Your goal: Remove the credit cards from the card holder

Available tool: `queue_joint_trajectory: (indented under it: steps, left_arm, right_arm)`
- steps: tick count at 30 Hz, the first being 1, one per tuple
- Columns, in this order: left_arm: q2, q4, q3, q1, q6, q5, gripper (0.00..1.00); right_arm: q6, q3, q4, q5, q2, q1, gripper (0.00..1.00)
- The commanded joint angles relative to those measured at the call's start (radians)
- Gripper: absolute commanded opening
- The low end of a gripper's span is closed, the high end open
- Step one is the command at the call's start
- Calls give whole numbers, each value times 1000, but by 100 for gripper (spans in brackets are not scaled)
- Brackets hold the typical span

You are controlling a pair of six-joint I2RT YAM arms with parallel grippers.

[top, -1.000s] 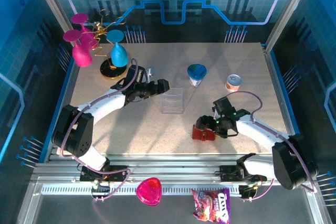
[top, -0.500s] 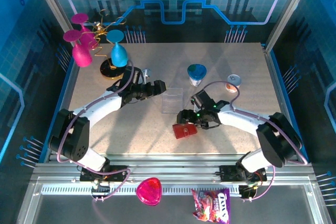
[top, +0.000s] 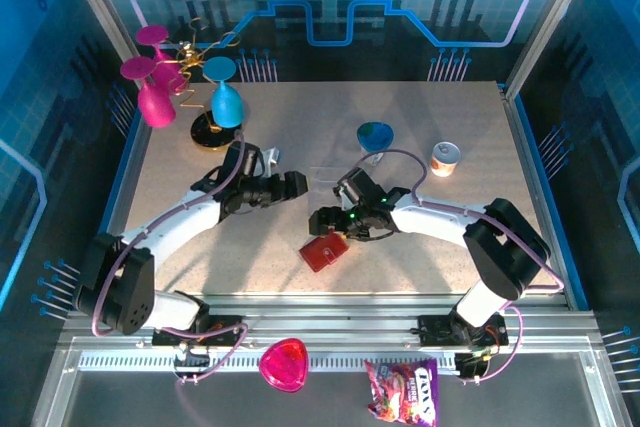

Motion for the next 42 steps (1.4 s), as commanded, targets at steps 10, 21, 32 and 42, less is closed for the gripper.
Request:
queue_joint_trajectory:
  steps: [10, 21, 32, 42]
  left_arm:
    - [58, 77, -122, -73, -61, 111, 64]
    - [188, 117, -119, -97, -62, 187, 64]
    - [231, 181, -170, -115, -121, 212, 64]
    - [168, 167, -217, -127, -146, 211, 64]
  right_arm:
    - [51, -120, -154, 75, -175, -44, 85]
    - [115, -193, 19, -78, -123, -45, 72]
    - [158, -214, 135, -125, -58, -48, 63]
    - [130, -160, 147, -151, -2, -71, 53]
